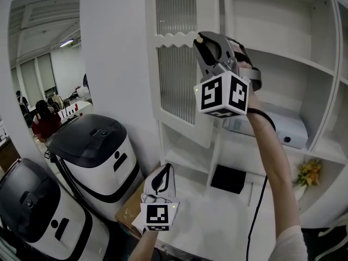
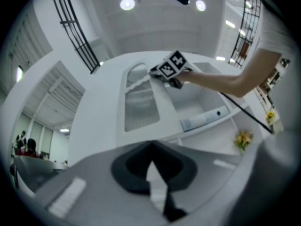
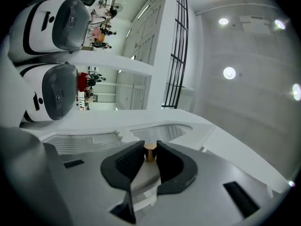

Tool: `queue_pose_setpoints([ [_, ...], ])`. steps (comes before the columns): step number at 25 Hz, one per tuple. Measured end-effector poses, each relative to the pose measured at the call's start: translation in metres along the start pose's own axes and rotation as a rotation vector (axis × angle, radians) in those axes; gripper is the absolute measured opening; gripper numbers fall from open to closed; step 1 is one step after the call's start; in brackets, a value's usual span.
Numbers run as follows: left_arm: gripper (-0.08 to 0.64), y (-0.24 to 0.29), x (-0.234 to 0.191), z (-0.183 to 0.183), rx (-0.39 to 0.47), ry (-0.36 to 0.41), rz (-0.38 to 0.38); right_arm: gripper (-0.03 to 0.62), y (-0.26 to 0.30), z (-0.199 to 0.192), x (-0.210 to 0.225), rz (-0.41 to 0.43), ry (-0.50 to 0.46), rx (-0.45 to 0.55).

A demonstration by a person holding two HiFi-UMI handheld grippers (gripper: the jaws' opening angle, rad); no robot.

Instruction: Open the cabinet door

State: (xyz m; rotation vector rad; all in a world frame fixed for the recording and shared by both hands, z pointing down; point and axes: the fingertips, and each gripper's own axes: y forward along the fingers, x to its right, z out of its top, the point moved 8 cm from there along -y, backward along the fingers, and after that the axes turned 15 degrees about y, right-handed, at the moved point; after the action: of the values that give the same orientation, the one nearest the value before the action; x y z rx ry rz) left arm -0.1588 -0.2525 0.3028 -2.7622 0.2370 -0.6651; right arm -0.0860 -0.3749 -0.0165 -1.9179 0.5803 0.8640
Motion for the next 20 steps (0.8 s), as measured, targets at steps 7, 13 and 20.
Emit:
queue_pose_setpoints([
  [7,0.005,0.005,-0.026,0.005,0.02,0.019,0.064,0.078,-0.003,0.019,-0.007,-0.017,-0.041,-0.039],
  [13,0.005,0.004,-0.055,0.014,0.042,0.017,0.141,0.078,0.0,0.035,-0.015,-0.034,-0.081,-0.075],
  [20,0.005,-0.001,-0.062,0.021,0.057,0.009,0.152,0.078,-0.001,0.059,-0.026,-0.042,-0.126,-0.105],
])
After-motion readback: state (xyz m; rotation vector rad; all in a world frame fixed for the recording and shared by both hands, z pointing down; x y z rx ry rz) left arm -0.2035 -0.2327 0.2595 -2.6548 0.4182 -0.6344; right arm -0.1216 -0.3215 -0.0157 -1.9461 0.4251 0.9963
